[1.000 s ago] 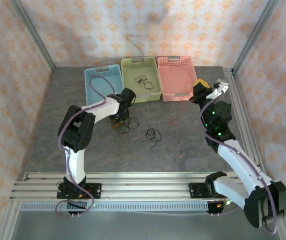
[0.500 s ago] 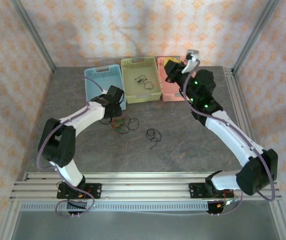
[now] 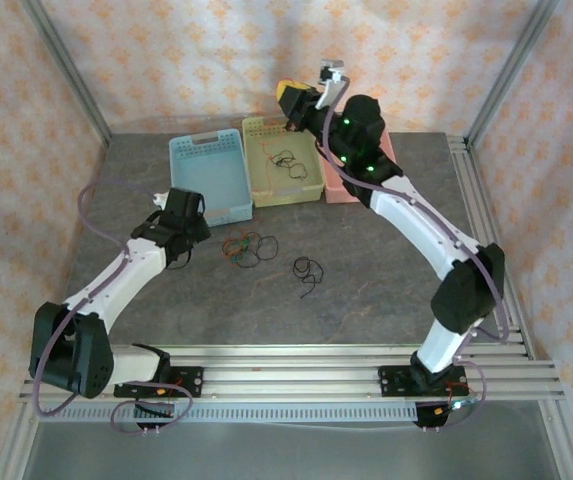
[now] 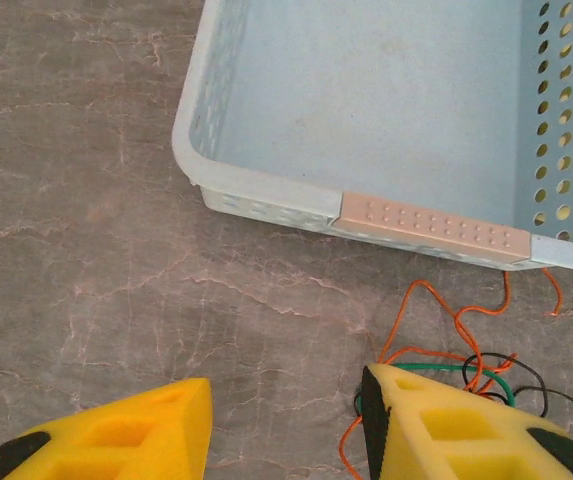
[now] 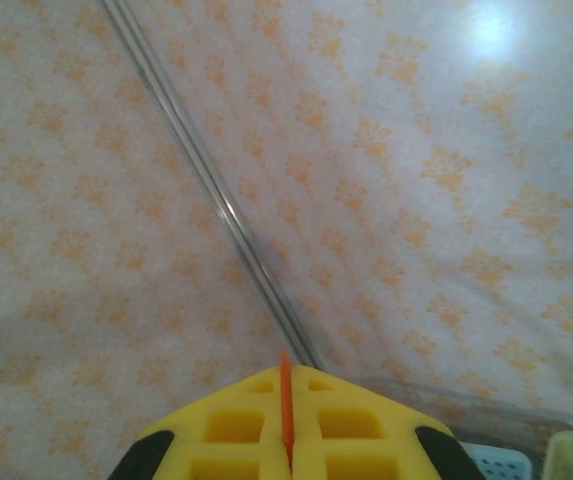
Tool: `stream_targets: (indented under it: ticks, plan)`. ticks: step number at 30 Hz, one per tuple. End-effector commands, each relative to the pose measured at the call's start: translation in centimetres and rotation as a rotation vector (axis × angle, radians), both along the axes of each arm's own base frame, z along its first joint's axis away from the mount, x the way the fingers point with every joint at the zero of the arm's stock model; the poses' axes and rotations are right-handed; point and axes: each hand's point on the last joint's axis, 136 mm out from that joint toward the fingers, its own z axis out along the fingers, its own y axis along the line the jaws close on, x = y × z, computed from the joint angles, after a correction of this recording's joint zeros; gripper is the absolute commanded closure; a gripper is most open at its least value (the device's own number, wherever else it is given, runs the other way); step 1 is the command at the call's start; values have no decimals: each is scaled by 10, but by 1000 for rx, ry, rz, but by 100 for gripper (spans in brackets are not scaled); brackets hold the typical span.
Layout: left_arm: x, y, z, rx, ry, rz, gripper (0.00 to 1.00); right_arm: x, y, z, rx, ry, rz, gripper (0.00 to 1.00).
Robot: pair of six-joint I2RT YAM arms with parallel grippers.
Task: Untangle the cables
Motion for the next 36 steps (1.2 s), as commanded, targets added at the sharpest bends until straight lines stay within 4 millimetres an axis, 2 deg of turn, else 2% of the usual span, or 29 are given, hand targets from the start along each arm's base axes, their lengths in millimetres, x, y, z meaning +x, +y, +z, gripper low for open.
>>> stream_targets:
  ticks: [1, 6, 16, 21, 24, 26, 29, 31, 33, 36]
  plan:
    - [-1, 11, 4, 8, -51, 52, 56, -1, 18, 13, 19, -21, 59, 100]
    - [-4, 17, 5, 13, -65, 69, 56, 13, 37, 7, 28, -10, 99, 100]
    - [-13, 36, 8, 29, -110, 145, 56, 27, 74, 7, 70, -40, 183, 100]
    - [-14, 40, 7, 28, -120, 164, 56, 48, 93, -8, 128, -31, 198, 100]
    - [-15, 41, 7, 28, -128, 171, 56, 73, 109, -38, 166, 24, 188, 100]
    - [-16, 42, 7, 27, -132, 175, 57, 93, 122, -71, 153, 77, 172, 99]
    - [-15, 39, 7, 17, -138, 160, 57, 114, 142, -127, 63, 172, 141, 78]
    - [-13, 36, 7, 4, -138, 140, 57, 116, 153, -156, -27, 226, 141, 64]
    - [-12, 34, 6, -3, -139, 132, 57, 113, 154, -168, -100, 256, 147, 54]
    - [-10, 29, 5, -17, -136, 113, 57, 105, 141, -163, -217, 232, 103, 47]
